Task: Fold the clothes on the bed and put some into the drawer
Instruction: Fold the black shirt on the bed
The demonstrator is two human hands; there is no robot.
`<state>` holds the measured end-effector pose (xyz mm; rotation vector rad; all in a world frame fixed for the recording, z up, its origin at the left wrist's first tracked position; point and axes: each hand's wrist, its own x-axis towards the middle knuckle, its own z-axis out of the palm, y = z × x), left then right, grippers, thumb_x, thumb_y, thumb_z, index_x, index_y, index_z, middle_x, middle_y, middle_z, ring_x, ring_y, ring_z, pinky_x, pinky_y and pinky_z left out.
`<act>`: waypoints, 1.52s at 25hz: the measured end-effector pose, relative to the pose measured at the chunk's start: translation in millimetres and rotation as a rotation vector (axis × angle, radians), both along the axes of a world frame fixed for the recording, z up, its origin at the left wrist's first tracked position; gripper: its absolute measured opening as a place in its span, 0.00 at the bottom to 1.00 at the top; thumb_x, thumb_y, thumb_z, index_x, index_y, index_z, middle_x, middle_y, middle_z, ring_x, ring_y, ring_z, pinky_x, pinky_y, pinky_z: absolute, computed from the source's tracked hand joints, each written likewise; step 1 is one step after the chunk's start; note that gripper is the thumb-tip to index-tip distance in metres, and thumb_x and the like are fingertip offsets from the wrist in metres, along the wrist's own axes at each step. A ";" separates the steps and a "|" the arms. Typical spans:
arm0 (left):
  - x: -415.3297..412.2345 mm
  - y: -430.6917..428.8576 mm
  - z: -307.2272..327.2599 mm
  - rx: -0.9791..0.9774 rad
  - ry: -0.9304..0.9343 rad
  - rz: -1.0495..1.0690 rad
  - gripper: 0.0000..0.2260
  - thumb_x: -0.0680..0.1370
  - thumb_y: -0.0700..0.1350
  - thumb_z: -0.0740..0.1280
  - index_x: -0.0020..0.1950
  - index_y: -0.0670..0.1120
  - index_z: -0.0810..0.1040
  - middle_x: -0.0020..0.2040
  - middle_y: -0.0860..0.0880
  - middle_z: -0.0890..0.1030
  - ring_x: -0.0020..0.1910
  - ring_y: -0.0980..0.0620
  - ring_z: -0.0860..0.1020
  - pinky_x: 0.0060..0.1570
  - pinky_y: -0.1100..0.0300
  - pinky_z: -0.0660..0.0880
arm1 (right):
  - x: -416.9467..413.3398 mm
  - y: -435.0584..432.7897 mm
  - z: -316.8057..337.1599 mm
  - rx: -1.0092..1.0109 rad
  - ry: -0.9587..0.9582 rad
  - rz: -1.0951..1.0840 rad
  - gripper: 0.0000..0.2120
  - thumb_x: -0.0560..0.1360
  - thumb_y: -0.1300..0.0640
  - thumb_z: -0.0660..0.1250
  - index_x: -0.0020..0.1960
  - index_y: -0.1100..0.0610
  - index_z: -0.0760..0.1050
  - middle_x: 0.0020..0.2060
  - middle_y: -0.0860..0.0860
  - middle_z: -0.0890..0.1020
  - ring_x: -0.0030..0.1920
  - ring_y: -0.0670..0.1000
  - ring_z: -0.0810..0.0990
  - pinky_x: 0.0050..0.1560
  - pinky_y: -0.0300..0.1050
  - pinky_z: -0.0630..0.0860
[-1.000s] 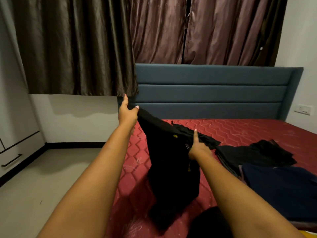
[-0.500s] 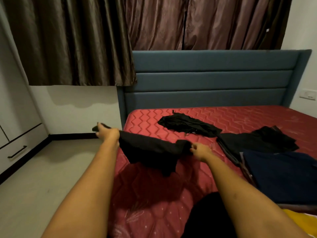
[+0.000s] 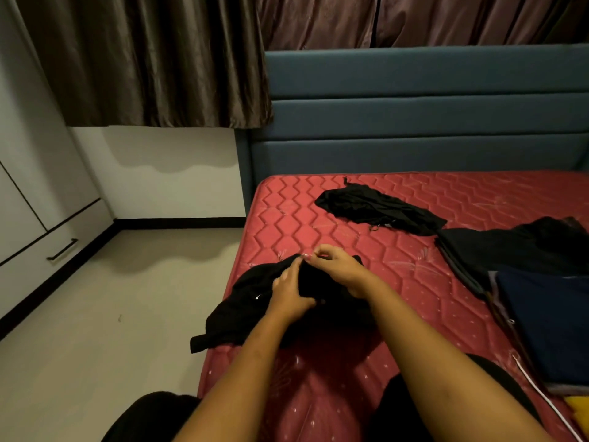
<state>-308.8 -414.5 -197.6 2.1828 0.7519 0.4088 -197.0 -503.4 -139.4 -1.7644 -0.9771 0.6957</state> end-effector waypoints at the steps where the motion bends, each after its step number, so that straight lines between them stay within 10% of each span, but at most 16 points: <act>1: 11.1 -0.6 9.5 0.022 -0.089 0.067 0.26 0.73 0.39 0.67 0.71 0.49 0.69 0.66 0.44 0.74 0.66 0.41 0.71 0.61 0.52 0.70 | 1.1 3.2 5.2 0.033 0.055 0.022 0.07 0.75 0.57 0.71 0.47 0.53 0.72 0.40 0.49 0.76 0.38 0.44 0.75 0.38 0.36 0.73; 5: 30.8 16.1 43.3 -0.041 -0.248 0.114 0.21 0.66 0.38 0.58 0.56 0.46 0.79 0.53 0.46 0.82 0.54 0.46 0.79 0.54 0.54 0.75 | 25.2 -5.5 -11.2 -0.031 0.131 -0.015 0.42 0.66 0.57 0.79 0.71 0.41 0.59 0.59 0.45 0.73 0.57 0.49 0.76 0.44 0.40 0.78; 7: 34.0 16.0 56.0 -0.141 -0.377 0.087 0.18 0.67 0.36 0.57 0.51 0.49 0.78 0.49 0.49 0.81 0.52 0.49 0.78 0.54 0.57 0.74 | 30.6 -13.0 -35.7 -0.157 0.151 0.027 0.37 0.68 0.63 0.77 0.70 0.47 0.64 0.55 0.44 0.75 0.58 0.50 0.76 0.42 0.37 0.76; 11: 28.8 29.2 93.9 -0.324 -0.603 -0.031 0.12 0.76 0.34 0.62 0.56 0.45 0.77 0.46 0.48 0.80 0.42 0.61 0.79 0.46 0.65 0.75 | 35.8 -11.0 -68.4 -0.530 -0.083 0.057 0.12 0.75 0.57 0.69 0.36 0.53 0.69 0.33 0.51 0.73 0.34 0.51 0.70 0.37 0.45 0.65; 16: -18.6 83.9 110.3 0.083 -0.417 0.716 0.20 0.74 0.42 0.64 0.66 0.46 0.70 0.65 0.43 0.74 0.64 0.41 0.71 0.61 0.48 0.68 | 28.1 -6.8 -12.3 -0.078 0.282 -0.051 0.04 0.76 0.58 0.68 0.49 0.56 0.81 0.46 0.54 0.83 0.47 0.54 0.81 0.49 0.46 0.75; 20: -14.0 31.4 117.1 0.339 -0.154 -0.116 0.36 0.65 0.63 0.66 0.72 0.60 0.63 0.71 0.56 0.69 0.71 0.54 0.65 0.71 0.46 0.57 | 2.0 7.7 53.8 0.165 0.287 0.036 0.02 0.77 0.62 0.65 0.49 0.57 0.76 0.39 0.53 0.82 0.41 0.51 0.81 0.39 0.41 0.76; 27: -3.2 17.8 133.8 0.242 -0.185 -0.120 0.20 0.75 0.40 0.69 0.66 0.48 0.71 0.56 0.48 0.78 0.57 0.48 0.76 0.52 0.59 0.71 | -3.3 -3.5 62.7 0.349 0.642 0.077 0.14 0.78 0.64 0.54 0.54 0.53 0.75 0.48 0.49 0.79 0.47 0.48 0.77 0.38 0.45 0.78; 35: -22.9 5.2 200.1 -0.435 -0.752 -0.040 0.09 0.79 0.34 0.61 0.45 0.48 0.75 0.40 0.48 0.77 0.39 0.53 0.76 0.44 0.60 0.73 | 2.4 -5.5 -6.8 -0.146 -0.168 -0.085 0.10 0.74 0.60 0.68 0.52 0.48 0.77 0.39 0.45 0.79 0.41 0.48 0.78 0.37 0.42 0.74; 38: -41.7 12.5 222.3 -0.490 -0.777 -0.045 0.07 0.76 0.47 0.68 0.41 0.47 0.73 0.31 0.51 0.75 0.30 0.55 0.74 0.35 0.62 0.72 | 2.2 -0.6 -5.9 0.103 0.082 -0.229 0.12 0.76 0.67 0.60 0.48 0.53 0.77 0.38 0.50 0.79 0.38 0.49 0.76 0.36 0.41 0.72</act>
